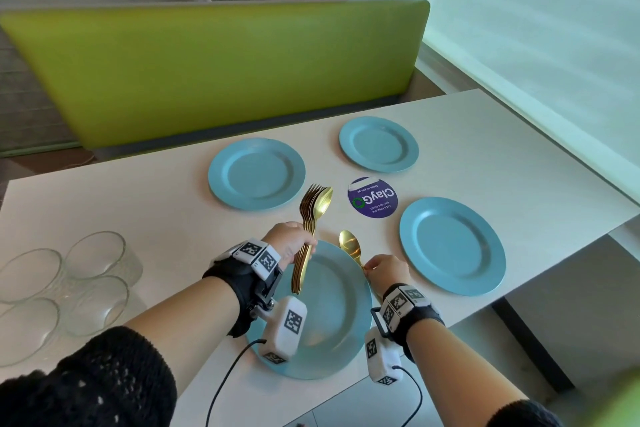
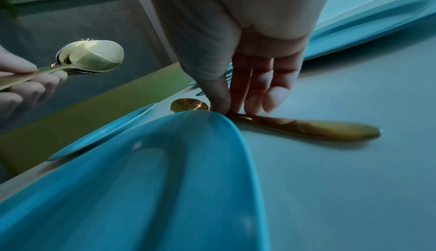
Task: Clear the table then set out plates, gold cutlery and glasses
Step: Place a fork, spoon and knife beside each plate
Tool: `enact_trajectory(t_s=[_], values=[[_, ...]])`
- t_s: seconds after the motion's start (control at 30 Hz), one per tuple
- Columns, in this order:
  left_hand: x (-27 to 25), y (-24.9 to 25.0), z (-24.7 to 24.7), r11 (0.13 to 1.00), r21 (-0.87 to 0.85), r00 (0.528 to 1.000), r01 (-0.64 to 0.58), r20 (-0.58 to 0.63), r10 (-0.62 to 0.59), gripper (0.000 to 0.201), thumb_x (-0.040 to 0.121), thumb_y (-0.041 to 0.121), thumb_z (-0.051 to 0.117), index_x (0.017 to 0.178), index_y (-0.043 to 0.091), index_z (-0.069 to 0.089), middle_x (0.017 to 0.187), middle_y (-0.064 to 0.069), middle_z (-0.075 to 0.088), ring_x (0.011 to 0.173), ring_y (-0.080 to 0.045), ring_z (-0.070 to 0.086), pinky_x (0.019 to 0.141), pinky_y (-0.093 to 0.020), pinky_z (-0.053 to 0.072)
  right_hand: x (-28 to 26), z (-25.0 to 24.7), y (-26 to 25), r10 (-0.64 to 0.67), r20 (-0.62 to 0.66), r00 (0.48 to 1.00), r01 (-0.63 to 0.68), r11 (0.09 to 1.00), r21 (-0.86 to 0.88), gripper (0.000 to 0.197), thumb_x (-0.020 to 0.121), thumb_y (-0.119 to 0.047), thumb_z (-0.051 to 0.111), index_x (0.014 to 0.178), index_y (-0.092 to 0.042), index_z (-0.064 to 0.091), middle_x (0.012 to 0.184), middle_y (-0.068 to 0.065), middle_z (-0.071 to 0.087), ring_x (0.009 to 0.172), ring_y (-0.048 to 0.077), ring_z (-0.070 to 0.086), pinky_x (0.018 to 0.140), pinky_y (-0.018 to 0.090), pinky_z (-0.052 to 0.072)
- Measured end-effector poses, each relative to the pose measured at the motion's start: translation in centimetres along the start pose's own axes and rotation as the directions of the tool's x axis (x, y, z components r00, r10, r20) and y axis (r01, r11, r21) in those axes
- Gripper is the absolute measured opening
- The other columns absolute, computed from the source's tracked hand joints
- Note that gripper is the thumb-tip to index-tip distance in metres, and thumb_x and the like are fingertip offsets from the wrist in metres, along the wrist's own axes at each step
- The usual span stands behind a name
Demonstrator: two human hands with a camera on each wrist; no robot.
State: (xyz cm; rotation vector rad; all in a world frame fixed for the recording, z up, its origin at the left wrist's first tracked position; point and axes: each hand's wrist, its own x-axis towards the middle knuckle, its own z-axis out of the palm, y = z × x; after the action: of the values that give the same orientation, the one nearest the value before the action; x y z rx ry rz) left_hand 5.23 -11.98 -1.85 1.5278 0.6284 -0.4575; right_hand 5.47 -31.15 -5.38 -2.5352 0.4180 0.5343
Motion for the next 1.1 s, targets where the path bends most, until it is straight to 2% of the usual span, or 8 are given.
enact_trajectory(t_s=[0.1, 0.3, 0.43, 0.5, 0.6, 0.73, 0.87, 1.1], values=[[0.2, 0.0, -0.3, 1.000, 0.005, 1.000, 0.001, 0.014, -0.001, 0.020, 0.070, -0.005, 0.060, 0.064, 0.012, 0.051, 0.073, -0.013, 0.057, 0.080, -0.024, 0.052, 0.077, -0.035, 0.043, -0.1, -0.1, -0.2, 0.010, -0.013, 1.000, -0.010, 1.000, 0.008, 0.017, 0.084, -0.019, 0.061, 0.096, -0.019, 0.073, 0.108, 0.006, 0.069, 0.101, 0.025, 0.062, 0.080, 0.026, 0.048], [0.1, 0.6, -0.8, 0.999, -0.035, 0.999, -0.027, 0.045, 0.029, 0.020, 0.079, -0.013, 0.051, 0.072, 0.005, 0.052, 0.069, -0.012, 0.057, 0.061, -0.021, 0.054, 0.063, -0.028, 0.047, -0.2, -1.0, -0.3, 0.002, -0.055, 0.999, 0.000, 0.999, 0.039, 0.020, 0.087, -0.021, 0.061, 0.105, -0.016, 0.069, 0.115, 0.006, 0.067, 0.110, 0.024, 0.059, 0.089, 0.027, 0.044], [0.0, 1.3, -0.2, 0.998, -0.038, 0.994, -0.046, 0.094, 0.050, 0.027, 0.077, -0.020, 0.048, 0.066, 0.005, 0.049, 0.070, -0.012, 0.056, 0.061, -0.021, 0.053, 0.051, -0.024, 0.049, -0.9, -1.8, -2.1, -0.103, -0.058, 0.993, 0.110, 0.983, 0.146, 0.016, 0.088, -0.032, 0.059, 0.082, -0.021, 0.069, 0.089, 0.003, 0.069, 0.085, 0.022, 0.062, 0.087, 0.035, 0.053], [-0.3, 1.7, 0.4, 0.998, -0.034, 0.989, -0.045, 0.143, 0.049, 0.026, 0.080, -0.020, 0.051, 0.071, 0.005, 0.050, 0.071, -0.011, 0.057, 0.061, -0.019, 0.055, 0.044, -0.020, 0.051, -1.7, -2.0, -3.2, -0.131, -0.030, 0.991, 0.134, 0.957, 0.259, 0.024, 0.087, -0.037, 0.060, 0.082, -0.016, 0.070, 0.082, 0.008, 0.070, 0.071, 0.020, 0.061, 0.076, 0.039, 0.057], [-0.5, 2.0, 1.8, 0.999, 0.019, 0.974, -0.051, 0.222, 0.045, 0.021, 0.080, -0.015, 0.058, 0.075, 0.006, 0.056, 0.074, -0.010, 0.061, 0.066, -0.019, 0.058, 0.065, -0.029, 0.054, -2.8, -2.1, -4.5, -0.158, 0.047, 0.986, 0.120, 0.886, 0.447, 0.019, 0.091, -0.030, 0.058, 0.093, -0.015, 0.068, 0.073, 0.001, 0.065, 0.059, 0.015, 0.057, 0.055, 0.028, 0.051], [-0.8, 2.7, 3.8, 0.994, 0.073, 0.947, -0.084, 0.316, 0.057, 0.023, 0.083, -0.013, 0.054, 0.079, 0.008, 0.061, 0.072, -0.009, 0.061, 0.064, -0.019, 0.060, 0.069, -0.029, 0.055, -3.0, -3.0, -5.0, -0.159, 0.051, 0.986, 0.098, 0.800, 0.592, 0.014, 0.093, -0.016, 0.055, 0.088, -0.012, 0.068, 0.065, 0.005, 0.060, 0.054, 0.014, 0.054, 0.050, 0.021, 0.045], [-0.5, 3.5, 5.4, 0.994, 0.071, 0.942, -0.085, 0.331, 0.057, 0.021, 0.085, -0.010, 0.055, 0.079, 0.009, 0.061, 0.074, -0.009, 0.063, 0.075, -0.025, 0.063, 0.087, -0.041, 0.053, -2.0, -4.3, -4.2, -0.103, 0.049, 0.994, 0.041, 0.725, 0.688, 0.016, 0.092, -0.013, 0.058, 0.078, -0.016, 0.065, 0.064, 0.002, 0.060, 0.046, 0.007, 0.057, 0.044, 0.017, 0.047], [2.0, 5.3, 8.6, 0.998, 0.049, 0.956, -0.034, 0.292, 0.018, 0.018, 0.085, -0.007, 0.059, 0.083, 0.011, 0.055, 0.071, -0.007, 0.060, 0.067, -0.019, 0.059, 0.080, -0.040, 0.054, 2.6, -7.0, -2.5, -0.013, 0.082, 0.997, -0.053, 0.654, 0.754, 0.012, 0.089, -0.011, 0.062, 0.078, -0.015, 0.061, 0.070, 0.001, 0.062, 0.050, 0.009, 0.061, 0.048, 0.019, 0.047]])
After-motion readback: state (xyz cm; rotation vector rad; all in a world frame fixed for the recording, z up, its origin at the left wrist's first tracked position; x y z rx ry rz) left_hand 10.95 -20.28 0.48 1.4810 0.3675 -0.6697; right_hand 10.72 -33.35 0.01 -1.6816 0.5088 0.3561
